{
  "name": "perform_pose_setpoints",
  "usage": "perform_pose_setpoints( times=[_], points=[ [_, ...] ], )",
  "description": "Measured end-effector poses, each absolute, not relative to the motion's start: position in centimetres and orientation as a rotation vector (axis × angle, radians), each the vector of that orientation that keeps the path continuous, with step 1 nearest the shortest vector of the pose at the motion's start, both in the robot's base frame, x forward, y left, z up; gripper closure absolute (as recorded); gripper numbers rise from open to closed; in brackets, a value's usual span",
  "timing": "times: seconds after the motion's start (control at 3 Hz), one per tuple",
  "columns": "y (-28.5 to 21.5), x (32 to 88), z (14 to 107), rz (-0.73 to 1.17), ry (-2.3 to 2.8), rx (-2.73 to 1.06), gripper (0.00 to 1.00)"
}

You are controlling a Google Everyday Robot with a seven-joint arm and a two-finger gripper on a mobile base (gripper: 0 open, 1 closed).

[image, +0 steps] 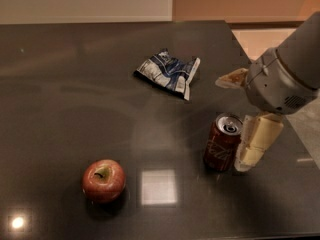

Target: Move coke can near apple

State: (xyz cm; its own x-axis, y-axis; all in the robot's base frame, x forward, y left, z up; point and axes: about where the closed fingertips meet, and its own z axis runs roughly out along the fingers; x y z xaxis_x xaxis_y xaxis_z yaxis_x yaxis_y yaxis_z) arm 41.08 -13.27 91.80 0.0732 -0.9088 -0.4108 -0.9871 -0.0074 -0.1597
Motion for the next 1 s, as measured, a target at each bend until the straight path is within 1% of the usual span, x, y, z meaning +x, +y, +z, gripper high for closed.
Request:
perform_pose_setpoints(
  times=[0.33,0.67,1.0],
  points=[
    [-13.35,40.97,90.46,0.276,1.883,-1.974,0.00],
    [-13.39,40.75,89.68,0.289,1.875,-1.983,0.18],
    [-13.42,40.55,89.50,0.305,1.877,-1.966,0.41]
  ],
)
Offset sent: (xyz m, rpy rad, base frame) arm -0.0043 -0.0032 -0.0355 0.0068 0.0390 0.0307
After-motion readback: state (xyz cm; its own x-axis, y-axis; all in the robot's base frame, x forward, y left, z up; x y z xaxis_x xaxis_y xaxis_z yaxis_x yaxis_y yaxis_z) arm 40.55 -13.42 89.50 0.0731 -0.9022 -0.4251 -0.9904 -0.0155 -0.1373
